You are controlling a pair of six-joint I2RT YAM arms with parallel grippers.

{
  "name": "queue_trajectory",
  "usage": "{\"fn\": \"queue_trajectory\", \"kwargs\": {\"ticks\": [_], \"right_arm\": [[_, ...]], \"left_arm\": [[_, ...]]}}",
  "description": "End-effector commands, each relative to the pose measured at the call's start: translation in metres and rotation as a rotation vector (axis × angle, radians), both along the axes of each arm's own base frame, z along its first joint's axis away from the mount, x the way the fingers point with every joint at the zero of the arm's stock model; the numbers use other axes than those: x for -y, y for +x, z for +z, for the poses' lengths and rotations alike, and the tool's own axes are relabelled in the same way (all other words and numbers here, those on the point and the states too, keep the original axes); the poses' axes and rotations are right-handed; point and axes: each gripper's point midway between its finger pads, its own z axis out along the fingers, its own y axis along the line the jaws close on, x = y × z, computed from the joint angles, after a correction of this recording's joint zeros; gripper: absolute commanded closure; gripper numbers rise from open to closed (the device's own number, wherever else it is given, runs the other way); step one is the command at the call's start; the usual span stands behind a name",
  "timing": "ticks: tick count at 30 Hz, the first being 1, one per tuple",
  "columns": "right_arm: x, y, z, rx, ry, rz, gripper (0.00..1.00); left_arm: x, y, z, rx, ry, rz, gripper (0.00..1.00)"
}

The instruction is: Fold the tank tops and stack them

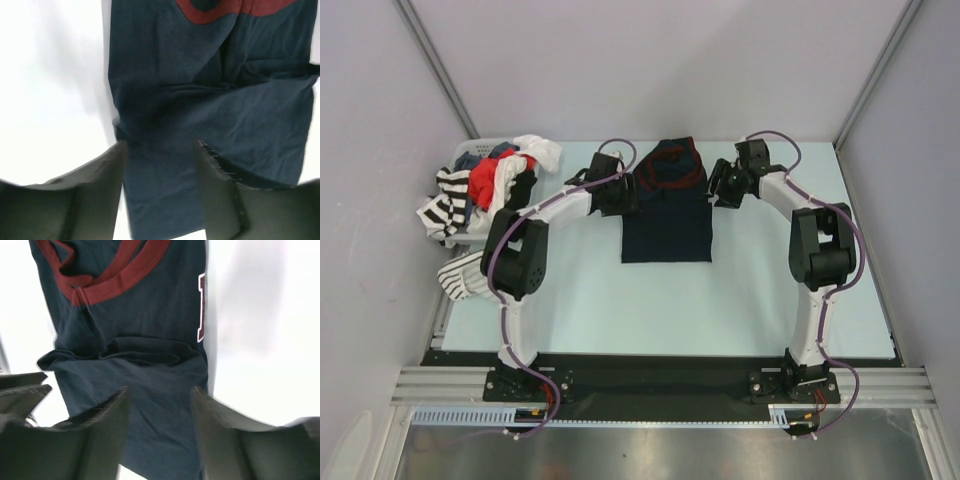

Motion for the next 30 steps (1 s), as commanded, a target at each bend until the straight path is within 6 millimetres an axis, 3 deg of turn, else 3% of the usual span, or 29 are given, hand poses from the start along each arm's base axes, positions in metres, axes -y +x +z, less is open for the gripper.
{"fn": "queue_trajectory", "kwargs": {"ticks": [1,3,4,5,7,8,9,11,14,17,19,20,23,24,25,27,30], "right_arm": [[0.002,0.012,0.022,0.075,0.019,-0.012,0.36],[0.005,0.003,0.026,0.083,0.016,-0.016,0.29],[0.005,0.000,0.046,0.134,0.021,-0.014,0.29],[0.006,-0.003,0.052,0.152,0.024,-0.016,0.31],[0.009,-0.020,0.060,0.172,0.029,-0.013,0.39],[0.008,-0.022,0.062,0.192,0.038,-0.008,0.44],[0.006,-0.027,0.063,0.191,0.053,0.006,0.53],[0.001,-0.035,0.060,0.187,0.079,0.032,0.61],[-0.014,-0.041,0.049,0.155,0.141,0.095,0.72],[-0.025,-0.049,0.034,0.106,0.158,0.124,0.76],[-0.028,-0.055,0.027,0.094,0.147,0.119,0.76],[-0.026,-0.068,0.010,0.056,0.139,0.112,0.74],[-0.030,-0.084,0.012,0.088,0.156,0.119,0.64],[-0.029,-0.098,0.002,0.066,0.152,0.122,0.64],[-0.030,-0.103,-0.002,0.063,0.154,0.125,0.64],[-0.029,-0.119,-0.016,0.018,0.169,0.135,0.66],[-0.026,-0.125,-0.033,-0.011,0.190,0.124,0.73]], "left_arm": [[0.003,0.013,0.031,0.087,-0.062,0.002,0.31],[-0.005,0.008,0.035,0.102,-0.047,0.013,0.14],[-0.009,0.008,0.056,0.151,-0.058,0.020,0.12],[-0.012,0.006,0.062,0.169,-0.058,0.025,0.11],[-0.015,-0.003,0.070,0.198,-0.070,0.017,0.10],[-0.015,-0.007,0.085,0.228,-0.089,0.006,0.10],[-0.014,-0.012,0.085,0.232,-0.098,-0.009,0.12],[-0.005,-0.023,0.096,0.243,-0.149,-0.062,0.17],[0.006,-0.039,0.091,0.217,-0.205,-0.113,0.23],[0.015,-0.049,0.077,0.172,-0.229,-0.141,0.28],[0.016,-0.059,0.066,0.133,-0.230,-0.139,0.30],[0.018,-0.065,0.061,0.122,-0.227,-0.141,0.29],[0.018,-0.089,0.049,0.118,-0.218,-0.149,0.21],[0.017,-0.100,0.036,0.103,-0.221,-0.154,0.21],[0.020,-0.104,0.044,0.138,-0.243,-0.170,0.21],[0.027,-0.116,0.037,0.134,-0.279,-0.199,0.21],[0.030,-0.122,0.017,0.083,-0.288,-0.205,0.23]]}}
